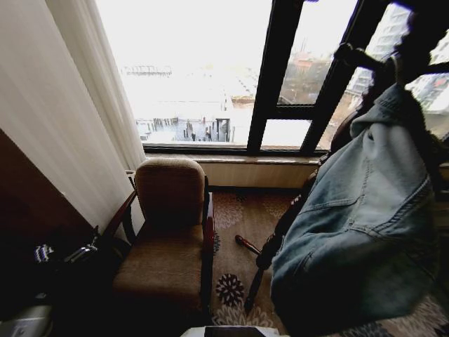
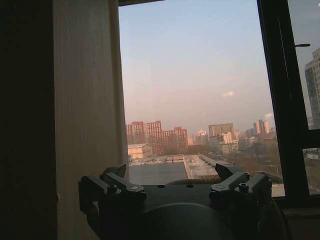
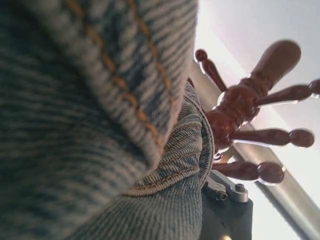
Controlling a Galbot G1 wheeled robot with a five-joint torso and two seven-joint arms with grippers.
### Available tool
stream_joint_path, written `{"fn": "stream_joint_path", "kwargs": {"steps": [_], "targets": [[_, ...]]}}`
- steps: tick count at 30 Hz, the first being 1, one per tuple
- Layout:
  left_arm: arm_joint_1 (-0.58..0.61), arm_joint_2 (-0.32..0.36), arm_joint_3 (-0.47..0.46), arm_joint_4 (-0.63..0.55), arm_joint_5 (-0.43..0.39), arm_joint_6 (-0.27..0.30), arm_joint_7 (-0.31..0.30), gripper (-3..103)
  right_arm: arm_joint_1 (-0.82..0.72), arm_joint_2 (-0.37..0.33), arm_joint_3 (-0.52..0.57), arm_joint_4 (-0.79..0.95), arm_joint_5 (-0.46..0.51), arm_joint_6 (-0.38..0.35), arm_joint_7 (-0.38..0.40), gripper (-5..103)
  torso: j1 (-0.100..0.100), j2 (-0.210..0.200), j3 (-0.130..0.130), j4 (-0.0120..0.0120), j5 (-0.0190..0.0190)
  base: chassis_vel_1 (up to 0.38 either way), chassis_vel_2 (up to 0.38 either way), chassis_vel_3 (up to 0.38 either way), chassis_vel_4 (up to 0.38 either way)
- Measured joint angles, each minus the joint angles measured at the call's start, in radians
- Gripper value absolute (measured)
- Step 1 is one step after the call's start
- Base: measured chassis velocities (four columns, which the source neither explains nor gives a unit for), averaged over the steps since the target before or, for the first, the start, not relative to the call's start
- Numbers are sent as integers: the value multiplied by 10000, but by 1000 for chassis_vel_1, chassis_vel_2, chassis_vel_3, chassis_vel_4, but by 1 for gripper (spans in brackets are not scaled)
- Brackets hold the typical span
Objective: Pick up the clothes from the bed and hang them on the clothes hanger.
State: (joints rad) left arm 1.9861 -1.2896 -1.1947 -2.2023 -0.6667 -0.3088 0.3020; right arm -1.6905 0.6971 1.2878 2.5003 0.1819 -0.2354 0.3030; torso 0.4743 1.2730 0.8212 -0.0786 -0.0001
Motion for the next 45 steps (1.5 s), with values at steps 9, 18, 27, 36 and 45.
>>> {"fn": "stream_joint_path", "kwargs": {"steps": [9, 18, 27, 36, 45], "targets": [[1, 0, 0, 0, 0, 0, 0, 100, -545, 860, 459, -1, -1034, 569, -154, 22, -1, 1, -1, -1, 1, 0, 0, 0, 0], [1, 0, 0, 0, 0, 0, 0, 100, -699, 1348, 845, -4, -1520, 923, -69, 22, -1, 1, -1, -1, 2, 0, 0, 0, 0], [0, 0, 0, 0, 0, 0, 0, 100, -733, 1413, 1486, -4, -1259, 1078, -12, 22, 0, 1, 0, -2, 0, 0, 0, 0, 0], [0, 0, 0, 0, 0, -1, 0, 100, -320, 1601, 1481, -12, -1107, 1082, 188, 22, 0, 1, 0, 0, 0, 0, 0, 0, 0], [0, 0, 0, 0, 0, 0, 0, 100, -124, 1894, 1365, -860, -965, 1123, 365, 22, -1, 1, 0, -1, 4, 0, 0, 0, 0]]}}
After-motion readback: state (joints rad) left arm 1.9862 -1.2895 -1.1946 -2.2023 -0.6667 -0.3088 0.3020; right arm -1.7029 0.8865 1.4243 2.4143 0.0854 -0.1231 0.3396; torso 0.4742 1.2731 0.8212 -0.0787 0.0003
